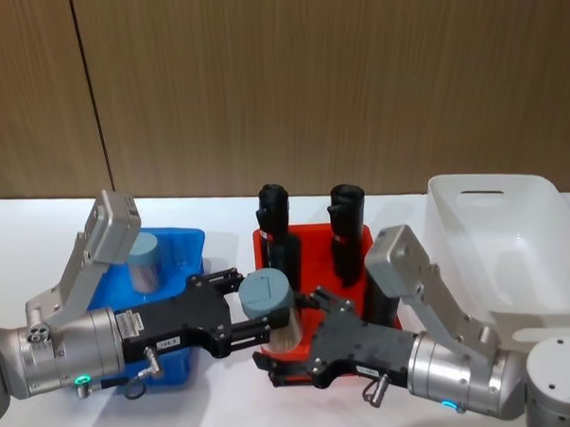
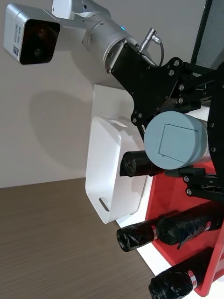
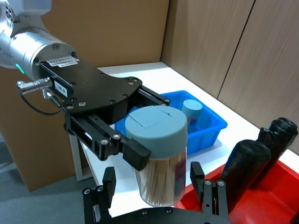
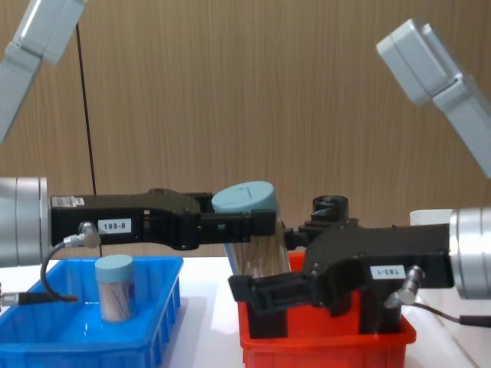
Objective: Pick the cotton swabs from the blue box and place them into the white box.
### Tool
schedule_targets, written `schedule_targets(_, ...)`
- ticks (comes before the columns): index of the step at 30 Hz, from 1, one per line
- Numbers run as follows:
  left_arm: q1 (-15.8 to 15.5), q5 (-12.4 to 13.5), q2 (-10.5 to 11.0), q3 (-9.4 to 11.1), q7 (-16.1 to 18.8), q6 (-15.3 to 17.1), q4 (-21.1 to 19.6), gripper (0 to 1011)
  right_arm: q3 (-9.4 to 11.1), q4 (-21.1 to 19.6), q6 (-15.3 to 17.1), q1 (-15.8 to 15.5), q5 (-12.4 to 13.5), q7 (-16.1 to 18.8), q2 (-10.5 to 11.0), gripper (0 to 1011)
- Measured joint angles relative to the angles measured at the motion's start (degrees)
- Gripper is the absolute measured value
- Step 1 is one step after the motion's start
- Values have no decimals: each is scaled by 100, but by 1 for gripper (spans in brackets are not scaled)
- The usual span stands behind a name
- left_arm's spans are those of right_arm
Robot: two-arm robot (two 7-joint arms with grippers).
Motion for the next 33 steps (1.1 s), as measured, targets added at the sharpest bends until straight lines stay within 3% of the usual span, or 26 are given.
schedule_targets(13, 0, 0, 0, 0, 0, 0, 0, 661, -86, 156, 29, 135, 21, -60, -112, 969)
schedule_targets(24, 0, 0, 0, 0, -3, 0, 0, 661, -137, 270, 12, 204, 49, -115, -156, 652)
schedule_targets(28, 0, 0, 0, 0, 1, 0, 0, 660, -148, 291, -9, 213, 69, -127, -156, 637)
schedule_targets(33, 0, 0, 0, 1, 0, 0, 0, 802, -156, 297, -28, 220, 111, -130, -152, 637)
